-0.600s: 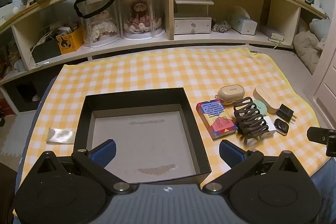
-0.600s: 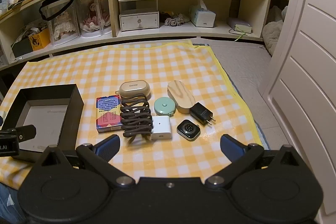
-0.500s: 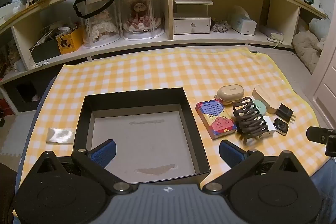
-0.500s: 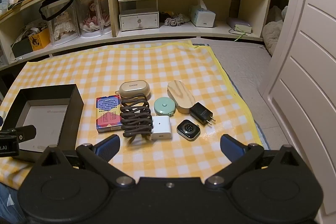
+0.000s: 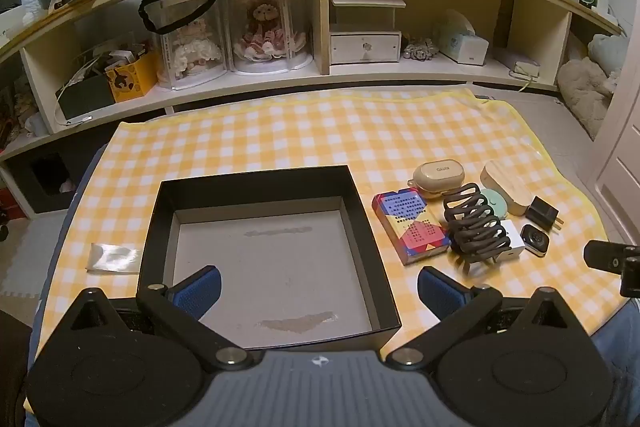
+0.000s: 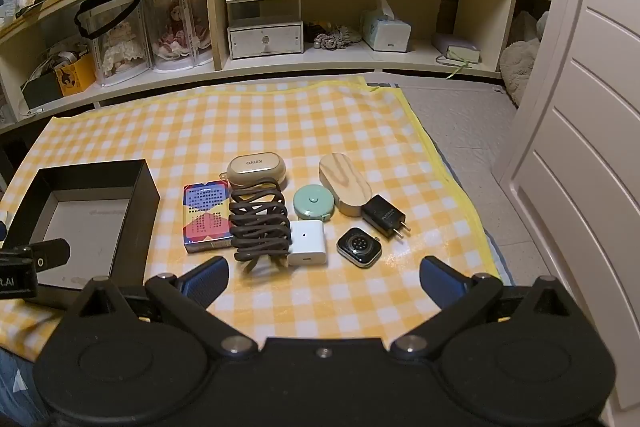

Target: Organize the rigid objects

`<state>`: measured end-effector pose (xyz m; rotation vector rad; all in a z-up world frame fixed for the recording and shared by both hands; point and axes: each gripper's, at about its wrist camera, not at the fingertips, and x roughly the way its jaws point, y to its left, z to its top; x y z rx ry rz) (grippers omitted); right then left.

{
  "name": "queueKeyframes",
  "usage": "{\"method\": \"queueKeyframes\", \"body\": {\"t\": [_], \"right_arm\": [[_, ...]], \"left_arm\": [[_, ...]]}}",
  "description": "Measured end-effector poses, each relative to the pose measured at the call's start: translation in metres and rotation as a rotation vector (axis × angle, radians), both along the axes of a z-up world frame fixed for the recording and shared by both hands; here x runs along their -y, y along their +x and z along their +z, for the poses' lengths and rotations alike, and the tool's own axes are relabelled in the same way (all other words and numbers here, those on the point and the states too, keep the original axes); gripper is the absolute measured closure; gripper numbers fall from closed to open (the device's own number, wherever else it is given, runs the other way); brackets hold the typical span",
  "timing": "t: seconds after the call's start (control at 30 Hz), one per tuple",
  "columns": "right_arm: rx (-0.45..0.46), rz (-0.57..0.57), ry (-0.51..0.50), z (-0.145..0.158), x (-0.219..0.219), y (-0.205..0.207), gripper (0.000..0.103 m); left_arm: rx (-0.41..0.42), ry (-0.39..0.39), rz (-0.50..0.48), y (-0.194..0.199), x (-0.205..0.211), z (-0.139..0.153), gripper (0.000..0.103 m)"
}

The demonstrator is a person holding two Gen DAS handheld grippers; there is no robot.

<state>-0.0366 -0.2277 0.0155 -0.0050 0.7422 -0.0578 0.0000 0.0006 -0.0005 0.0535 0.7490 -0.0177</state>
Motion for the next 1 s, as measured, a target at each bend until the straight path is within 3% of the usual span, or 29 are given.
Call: {"method": "queueKeyframes", "body": {"t": [1.0], "right_arm": [[-0.003,0.004,-0.002,0.0002,-0.0003,0.0006,0.000]], "left_arm": [[-0.002,0.000,-0.004,-0.0011,0.0063,-0.0048,0.000]]}}
